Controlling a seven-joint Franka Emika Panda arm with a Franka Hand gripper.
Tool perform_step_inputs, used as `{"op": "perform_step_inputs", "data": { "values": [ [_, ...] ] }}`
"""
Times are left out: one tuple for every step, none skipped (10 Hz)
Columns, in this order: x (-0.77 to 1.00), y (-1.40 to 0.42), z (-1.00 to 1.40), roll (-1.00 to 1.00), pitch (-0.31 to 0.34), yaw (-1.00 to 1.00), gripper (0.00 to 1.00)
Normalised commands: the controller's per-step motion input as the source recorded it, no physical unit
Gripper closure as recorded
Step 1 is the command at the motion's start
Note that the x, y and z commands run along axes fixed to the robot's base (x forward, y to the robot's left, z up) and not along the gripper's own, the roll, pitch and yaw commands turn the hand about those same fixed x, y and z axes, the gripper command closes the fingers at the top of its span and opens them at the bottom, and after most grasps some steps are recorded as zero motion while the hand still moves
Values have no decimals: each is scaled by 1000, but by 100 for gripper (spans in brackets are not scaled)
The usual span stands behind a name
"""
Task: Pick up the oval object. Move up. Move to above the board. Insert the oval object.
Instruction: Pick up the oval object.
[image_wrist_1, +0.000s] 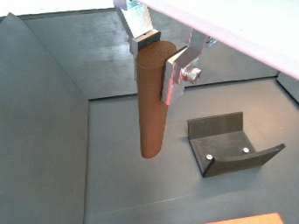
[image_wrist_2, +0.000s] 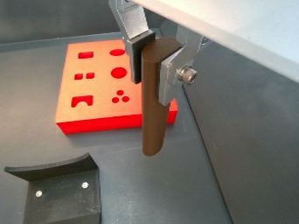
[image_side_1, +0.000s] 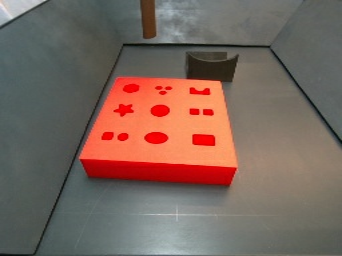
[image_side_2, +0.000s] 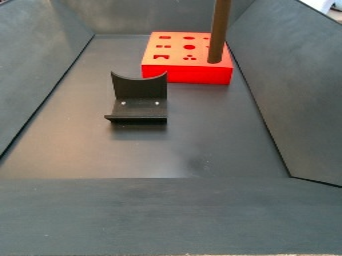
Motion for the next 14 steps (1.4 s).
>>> {"op": "perform_step_inputs", "data": {
  "values": [
    [-111, 0, -57, 0, -23, -6, 100],
    [-83, 0, -51, 0, -14, -14, 100],
    [-86, 0, -40, 0, -9, -14, 100],
    [-54, 0, -23, 0, -1, -11, 100],
    [-57, 0, -23, 0, -1, -6, 100],
    [-31, 0, -26, 0, 0, 0, 100],
    [-29, 0, -29, 0, 0, 0, 100],
    [-29, 0, -43, 0, -3, 0, 100],
    [0, 0, -29, 0, 0, 0, 100],
    [0, 0, -3, 29, 0, 0, 100],
    [149, -263, 0, 103, 43, -614, 100],
    [-31, -386, 11, 119, 124, -720, 100],
    [-26, -386, 14, 116, 129, -726, 100],
    [-14, -394, 106, 106, 130, -723, 100]
  ]
}}
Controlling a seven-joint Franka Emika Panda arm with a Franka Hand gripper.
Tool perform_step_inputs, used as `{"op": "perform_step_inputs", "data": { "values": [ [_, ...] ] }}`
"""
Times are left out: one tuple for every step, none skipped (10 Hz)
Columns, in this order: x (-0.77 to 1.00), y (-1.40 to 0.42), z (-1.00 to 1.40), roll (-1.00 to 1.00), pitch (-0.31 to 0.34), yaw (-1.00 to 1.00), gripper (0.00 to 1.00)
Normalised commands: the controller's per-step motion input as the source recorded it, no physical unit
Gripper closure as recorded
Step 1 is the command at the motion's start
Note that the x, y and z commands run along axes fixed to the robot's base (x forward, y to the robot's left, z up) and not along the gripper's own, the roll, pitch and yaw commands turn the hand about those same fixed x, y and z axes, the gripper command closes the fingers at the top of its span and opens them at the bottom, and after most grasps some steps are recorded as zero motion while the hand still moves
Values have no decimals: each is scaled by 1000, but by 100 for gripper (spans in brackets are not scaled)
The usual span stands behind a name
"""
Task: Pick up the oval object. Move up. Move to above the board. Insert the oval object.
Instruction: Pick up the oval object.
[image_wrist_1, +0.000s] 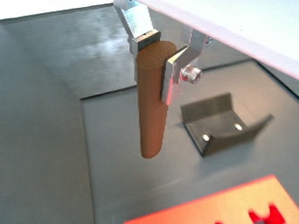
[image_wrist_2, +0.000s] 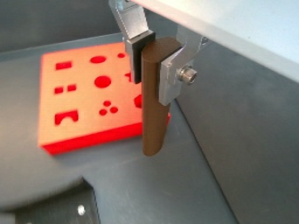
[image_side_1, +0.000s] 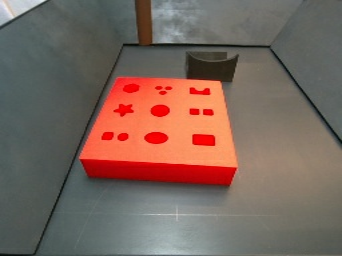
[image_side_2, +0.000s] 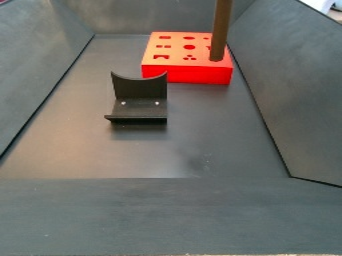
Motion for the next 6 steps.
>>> {"op": "perform_step_inputs", "data": {
  "values": [
    [0, -326, 286, 110, 79, -789, 100],
    [0, -343, 526, 34, 40, -794, 100],
    [40, -331, 563, 0, 39, -783, 100],
    [106, -426, 443, 0, 27, -686, 100],
    [71, -617, 11, 0, -53, -520, 100],
    [43, -780, -237, 0, -199, -363, 100]
  ]
}}
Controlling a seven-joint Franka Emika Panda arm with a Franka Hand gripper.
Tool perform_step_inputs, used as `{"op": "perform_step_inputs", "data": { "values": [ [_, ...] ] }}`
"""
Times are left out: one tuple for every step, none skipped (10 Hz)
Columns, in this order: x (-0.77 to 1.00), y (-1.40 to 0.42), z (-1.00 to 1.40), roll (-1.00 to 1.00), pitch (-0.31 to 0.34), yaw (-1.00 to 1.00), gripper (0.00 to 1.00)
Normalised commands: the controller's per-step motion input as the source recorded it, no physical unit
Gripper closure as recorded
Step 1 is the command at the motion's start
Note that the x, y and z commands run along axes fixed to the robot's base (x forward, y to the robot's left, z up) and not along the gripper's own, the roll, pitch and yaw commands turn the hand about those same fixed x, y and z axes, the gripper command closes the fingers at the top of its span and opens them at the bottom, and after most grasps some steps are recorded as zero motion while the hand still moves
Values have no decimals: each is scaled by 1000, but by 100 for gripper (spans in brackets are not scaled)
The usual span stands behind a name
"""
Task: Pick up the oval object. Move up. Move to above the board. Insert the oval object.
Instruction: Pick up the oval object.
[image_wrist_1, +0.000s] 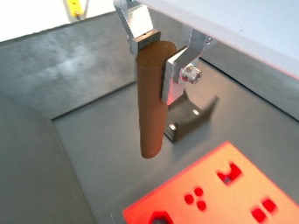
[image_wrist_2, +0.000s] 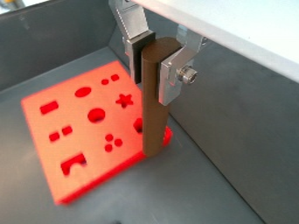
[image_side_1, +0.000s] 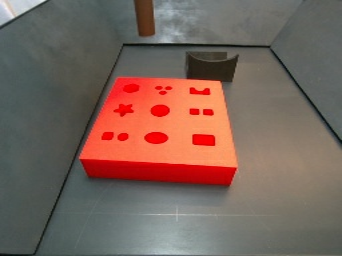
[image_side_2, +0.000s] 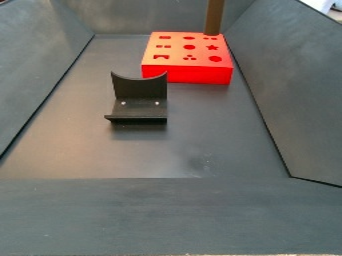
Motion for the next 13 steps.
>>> {"op": "perform_step_inputs", "data": {
  "values": [
    [169, -857, -463, 0, -227, -251, 100],
    [337, -871, -597, 16, -183, -143, 100],
    [443, -897, -654, 24, -136, -51, 100],
    [526, -897, -517, 3, -56, -20, 100],
    [223, -486, -43, 53, 0, 0, 100],
    [37, -69, 0, 0, 9, 0, 100],
    [0, -3, 0, 0, -14, 0, 100],
    [0, 0, 0, 0, -24, 0, 100],
    [0, 0, 0, 0, -34, 0, 100],
    [0, 0, -9, 0, -39, 0, 100],
    [0, 0, 0, 0, -16, 0, 100],
    [0, 0, -6, 0, 0, 6, 100],
    [169, -411, -300, 131, 19, 360, 100]
  ]
}}
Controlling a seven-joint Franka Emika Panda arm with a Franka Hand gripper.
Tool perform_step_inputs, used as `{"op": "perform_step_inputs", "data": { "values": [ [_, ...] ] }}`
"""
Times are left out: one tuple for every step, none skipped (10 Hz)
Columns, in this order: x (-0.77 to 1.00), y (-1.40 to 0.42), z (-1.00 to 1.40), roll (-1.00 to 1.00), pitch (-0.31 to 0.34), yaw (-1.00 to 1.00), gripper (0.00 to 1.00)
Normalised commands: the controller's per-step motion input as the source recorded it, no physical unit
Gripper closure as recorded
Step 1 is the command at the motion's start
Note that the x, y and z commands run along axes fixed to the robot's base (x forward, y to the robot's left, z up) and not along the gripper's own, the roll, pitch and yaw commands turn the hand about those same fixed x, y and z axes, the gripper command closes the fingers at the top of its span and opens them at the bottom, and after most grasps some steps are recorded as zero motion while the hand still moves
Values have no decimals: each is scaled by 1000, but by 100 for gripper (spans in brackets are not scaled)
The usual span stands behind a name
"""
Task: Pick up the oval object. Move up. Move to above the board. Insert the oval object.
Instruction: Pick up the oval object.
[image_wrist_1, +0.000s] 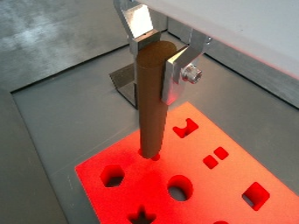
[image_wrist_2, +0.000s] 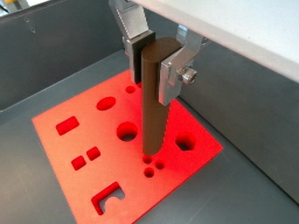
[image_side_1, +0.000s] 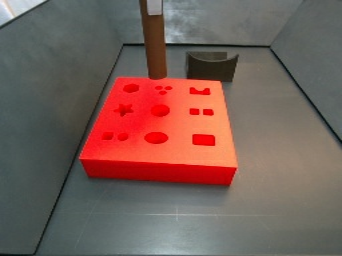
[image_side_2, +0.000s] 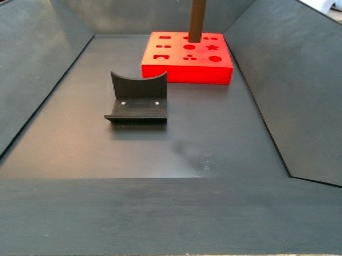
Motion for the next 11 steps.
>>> {"op": "perform_step_inputs", "data": {
  "values": [
    [189, -903, -509, 153, 0, 3, 100],
    [263, -1000, -817, 107, -50, 0, 100],
    [277, -1000, -846, 84, -41, 0, 100],
    [94, -1000, -611, 49, 0, -51, 100],
    [6, -809, 0, 30, 86, -309, 100],
    [0, -163, 674, -57, 0, -746, 100],
    [89, -60, 723, -110, 36, -840, 100],
    [106, -106, 606, -90, 26, -831, 100],
    [-397, -94, 906, 80, 0, -357, 100],
    [-491, -214, 760, 153, 0, -89, 100],
    [40, -560, 77, 40, 0, -629, 100]
  ]
}}
